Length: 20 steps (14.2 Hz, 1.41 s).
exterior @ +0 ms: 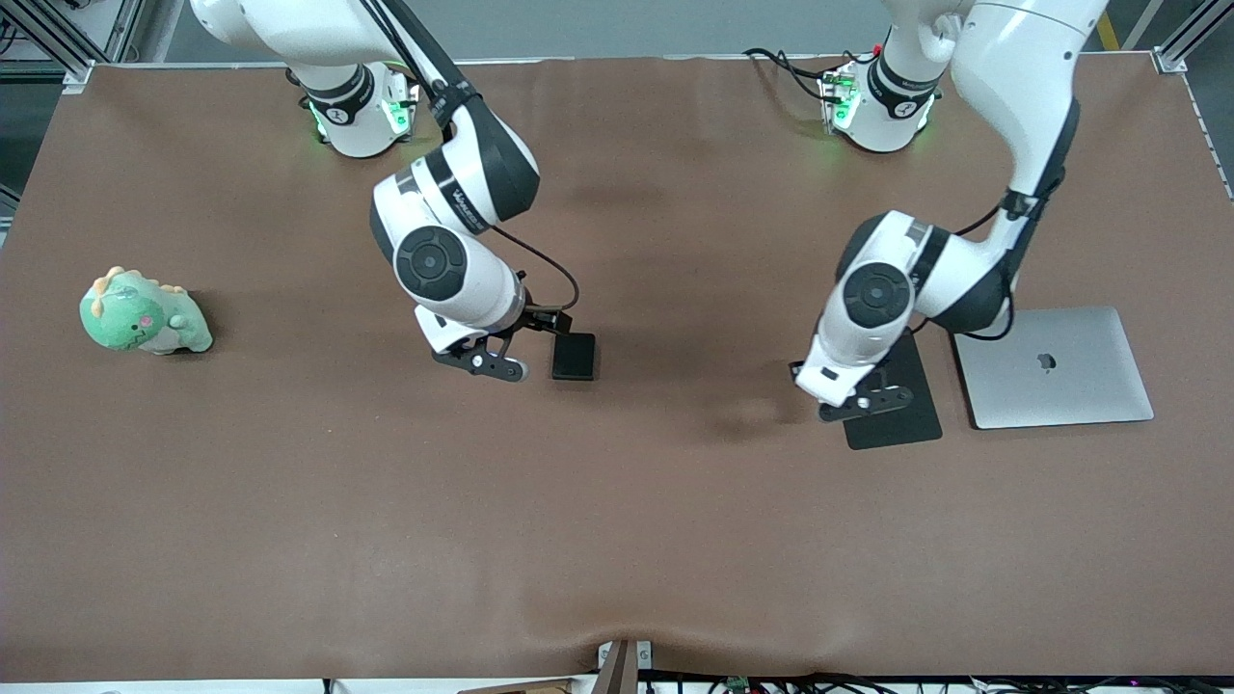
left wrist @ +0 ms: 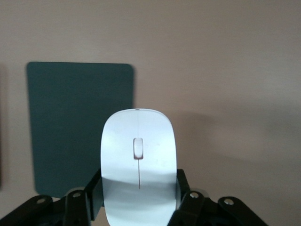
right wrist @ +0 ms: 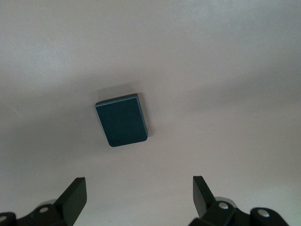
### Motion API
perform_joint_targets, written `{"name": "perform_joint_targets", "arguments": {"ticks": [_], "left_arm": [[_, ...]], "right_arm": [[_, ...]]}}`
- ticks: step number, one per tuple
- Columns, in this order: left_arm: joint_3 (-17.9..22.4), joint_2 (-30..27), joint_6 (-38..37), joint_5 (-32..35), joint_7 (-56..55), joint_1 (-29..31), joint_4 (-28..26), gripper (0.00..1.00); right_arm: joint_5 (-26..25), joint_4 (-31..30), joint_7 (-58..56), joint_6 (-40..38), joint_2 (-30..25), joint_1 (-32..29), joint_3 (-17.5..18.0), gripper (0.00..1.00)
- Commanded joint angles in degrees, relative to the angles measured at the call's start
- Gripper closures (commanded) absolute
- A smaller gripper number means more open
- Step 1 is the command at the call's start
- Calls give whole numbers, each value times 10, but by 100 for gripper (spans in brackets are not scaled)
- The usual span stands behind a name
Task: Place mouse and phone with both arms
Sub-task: 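Lower the mouse onto the black pad while the right gripper grasps the phone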
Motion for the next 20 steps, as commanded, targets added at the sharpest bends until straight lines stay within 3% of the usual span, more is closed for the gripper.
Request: {"name": "perform_joint_targets", "arguments": {"ticks": [1, 6, 13, 20], "left_arm": [[-4, -20, 6, 13, 17, 29, -34, 100], [-7, -18, 35, 13, 132, 82, -66, 100], [-10, 3, 109, 9, 138, 112, -94, 100], [-10, 27, 138, 9, 138, 116, -93, 100]], "right_arm": [[-17, 2, 11, 32, 24, 17, -5, 0], [-31, 2, 2, 81, 70, 32, -5, 0], [-73, 2, -21, 154, 112, 56, -5, 0], [-76, 1, -21, 196, 134, 70, -5, 0]]}}
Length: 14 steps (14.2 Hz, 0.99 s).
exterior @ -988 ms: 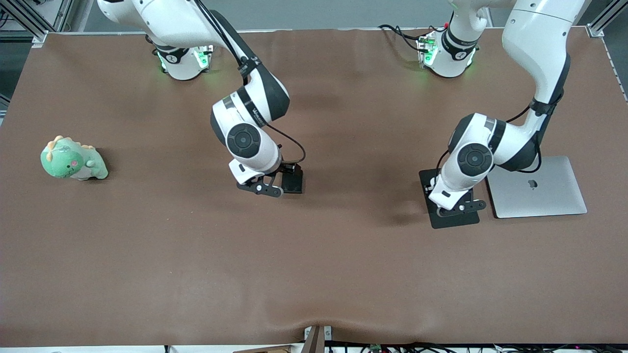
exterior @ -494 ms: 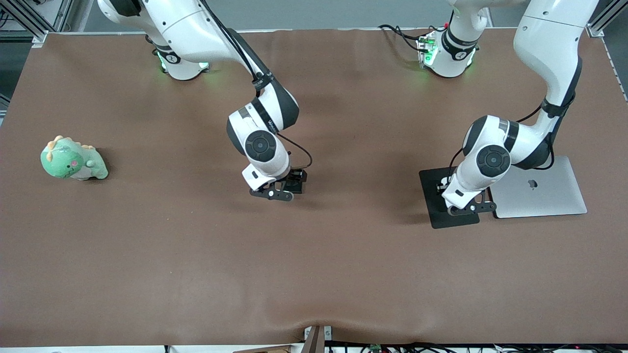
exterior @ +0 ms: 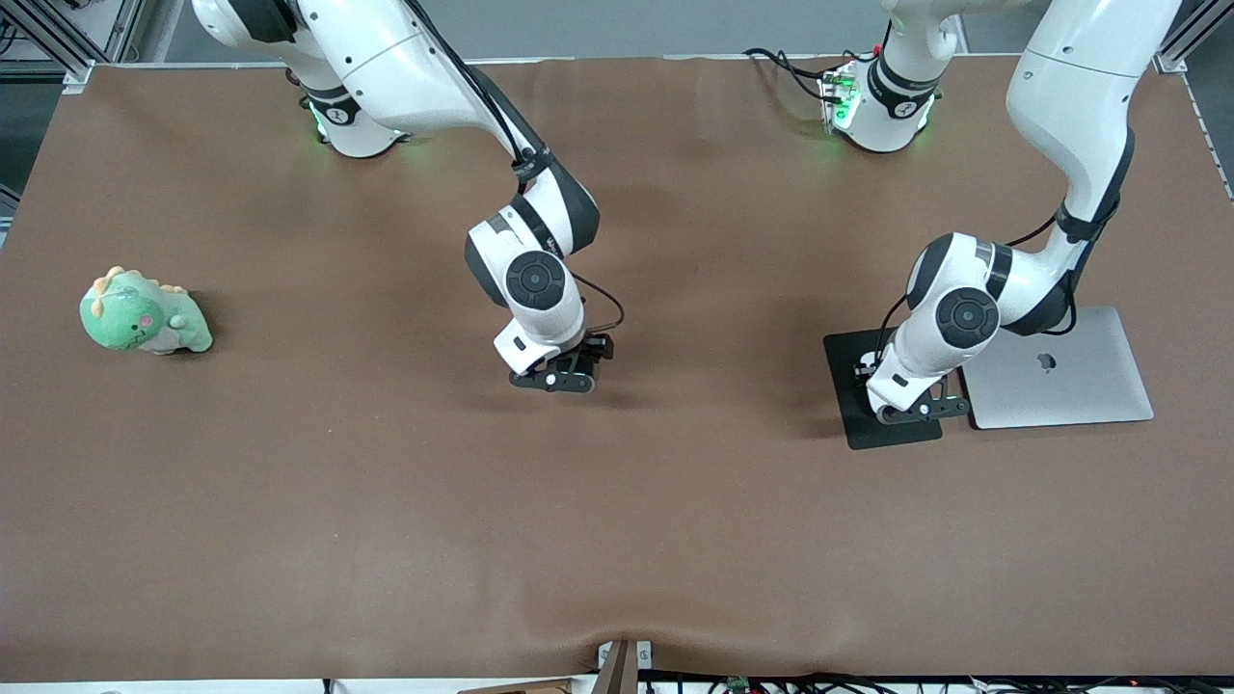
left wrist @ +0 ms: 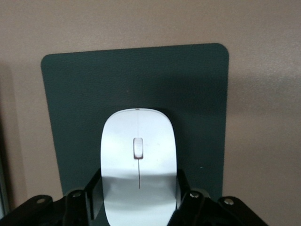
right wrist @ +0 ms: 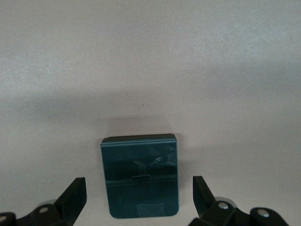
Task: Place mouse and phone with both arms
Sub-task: 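Lower the mouse onto the black pad while the right gripper grasps the phone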
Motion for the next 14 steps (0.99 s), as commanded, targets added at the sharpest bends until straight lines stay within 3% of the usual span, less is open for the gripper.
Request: {"name": "perform_joint_targets", "arguments": {"ticks": [1, 3, 5, 6, 8, 9, 12, 14], "left_arm": [[-9, 4, 16, 9, 2, 11, -5, 100], [-8, 4, 16, 10, 3, 13, -5, 100], [-8, 5, 16, 9, 3, 14, -2, 90], [-8, 6, 16, 9, 2, 14, 0, 80], [-8, 8, 16, 9, 2, 14, 3, 17], [-8, 5, 15, 8, -3, 13, 3, 0], [-8, -12, -14, 8, 0, 12, 31, 0], [-8, -32, -71, 9, 1, 12, 85, 0]], "right_arm": [[-8, 2, -4, 9, 7, 13, -5, 0], [-9, 1, -4, 15, 12, 15, -5, 0], [-9, -11, -4, 34, 12, 16, -5, 0], [-9, -18, -4, 42, 12, 16, -5, 0], [-9, -21, -4, 45, 12, 17, -5, 0], [-10, -22, -4, 45, 11, 17, -5, 0], [-31, -35, -4, 46, 11, 16, -5, 0], [-31, -36, -3, 53, 11, 16, -5, 0]]}}
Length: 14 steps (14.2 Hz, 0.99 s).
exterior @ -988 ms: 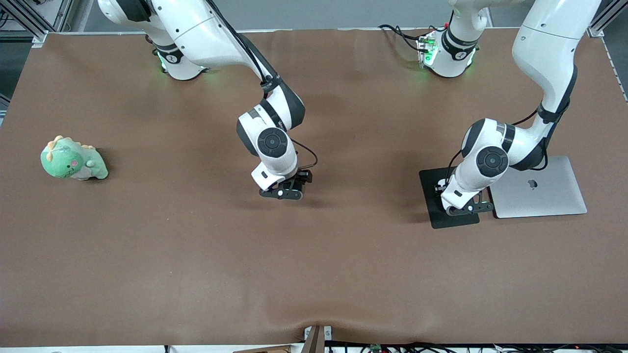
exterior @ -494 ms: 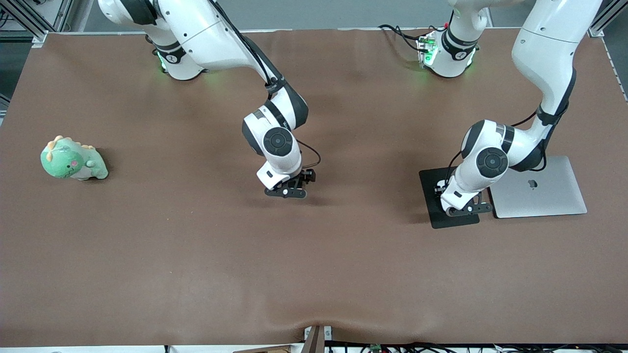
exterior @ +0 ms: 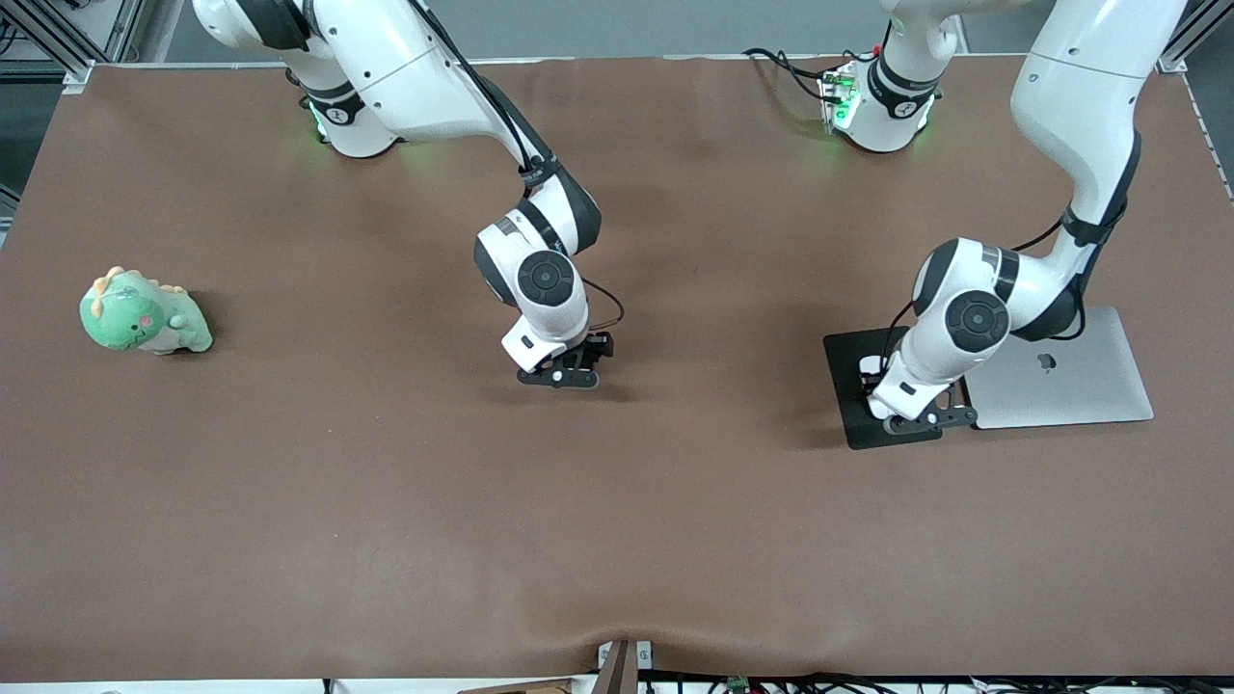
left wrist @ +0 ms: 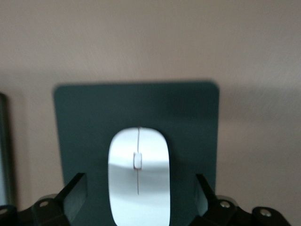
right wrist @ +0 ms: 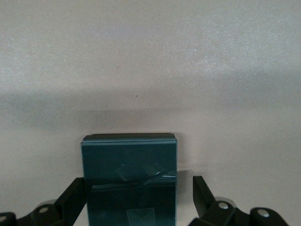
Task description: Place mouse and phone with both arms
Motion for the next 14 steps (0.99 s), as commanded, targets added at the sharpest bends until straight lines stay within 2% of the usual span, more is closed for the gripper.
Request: {"name": "perform_joint_targets", "arguments": {"ticks": [1, 3, 7, 10, 14], "left_arm": [[-9, -30, -90, 9, 2, 8, 77, 0], [-11, -50, -155, 3, 5, 8, 131, 0], [-10, -74, -225, 1, 65, 9, 226, 0], [-12, -97, -265, -13, 131, 26, 267, 0], [-10, -147, -349, -87, 191, 59, 288, 0]], "right_arm": [[-10, -7, 2, 11, -3, 6, -5, 0], [-10, -7, 4, 11, -3, 7, -5, 0], [-10, -7, 7, 18, -3, 9, -5, 0], [-10, -9, 8, 23, -2, 9, -5, 0], [-10, -9, 8, 24, -1, 9, -5, 0]]}}
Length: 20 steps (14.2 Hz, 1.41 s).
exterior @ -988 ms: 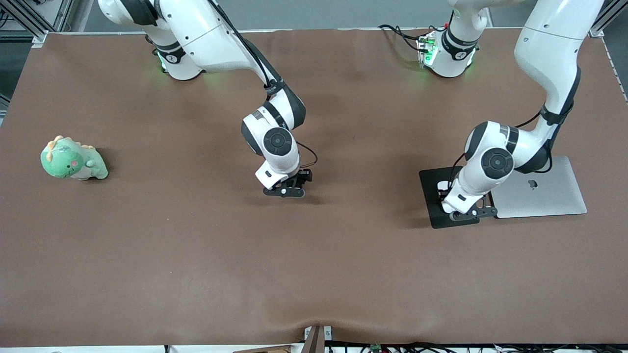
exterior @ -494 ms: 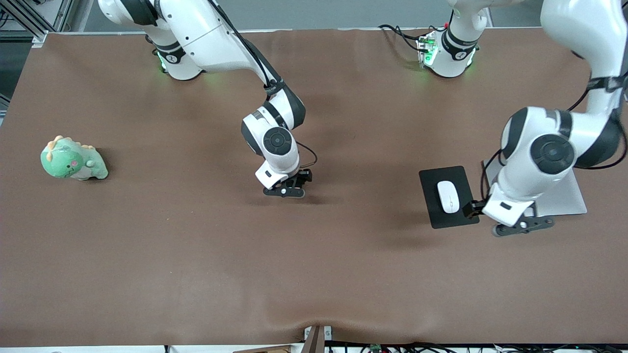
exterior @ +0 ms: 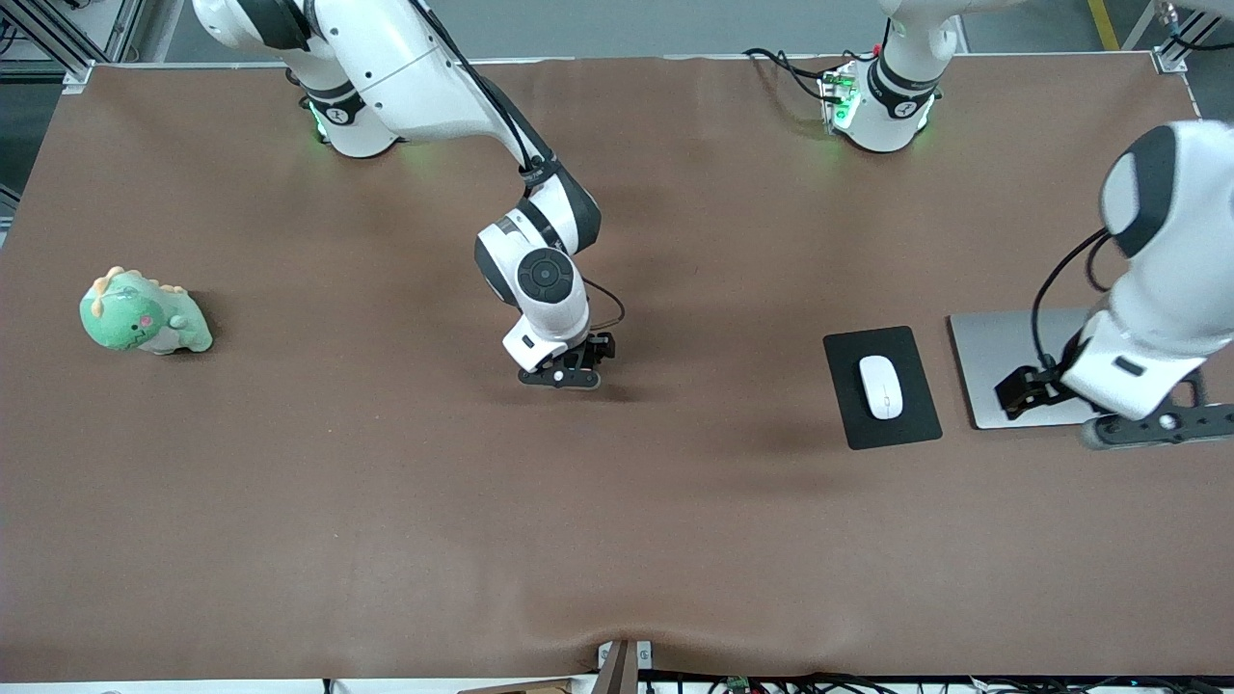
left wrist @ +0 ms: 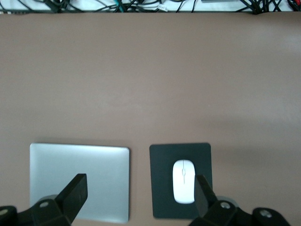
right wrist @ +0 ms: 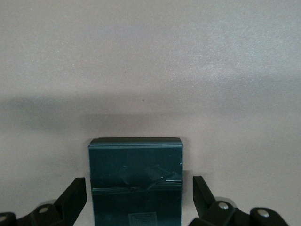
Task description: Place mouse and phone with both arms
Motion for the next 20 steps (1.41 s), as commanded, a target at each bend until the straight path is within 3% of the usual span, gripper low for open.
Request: {"name": "perform_joint_targets", "arguments": {"ticks": [1, 4, 6, 7, 8, 9, 14, 16, 20], "left_arm": [[-7, -35, -49, -32, 42, 22, 3, 0], [8, -78, -98, -47, 81, 10, -1, 0], [71, -109, -127, -48, 87, -50, -3, 0], [86, -121, -140, -52, 87, -63, -5, 0], [88, -131, -158, -56, 87, -66, -6, 0], [94, -141, -176, -58, 87, -74, -6, 0], [158, -171, -211, -77, 127, -125, -15, 0], [208, -175, -211, -96, 172, -146, -17, 0], [212, -172, -212, -94, 166, -144, -10, 0]], "right_arm": [[-10, -8, 9, 12, 0, 8, -5, 0], [-10, -16, 9, 30, 1, 10, -5, 0], [-10, -27, 9, 52, 1, 11, -5, 3], [-10, -27, 7, 53, 1, 14, -5, 22], [-12, -26, 0, 51, 1, 16, -5, 53], [-12, -22, 1, 49, 1, 15, -5, 100], [-11, -21, 6, 35, -3, 16, -5, 100], [-11, -20, 6, 13, -8, 14, -6, 100], [-5, -18, 53, -19, -23, 9, -6, 100]]}}
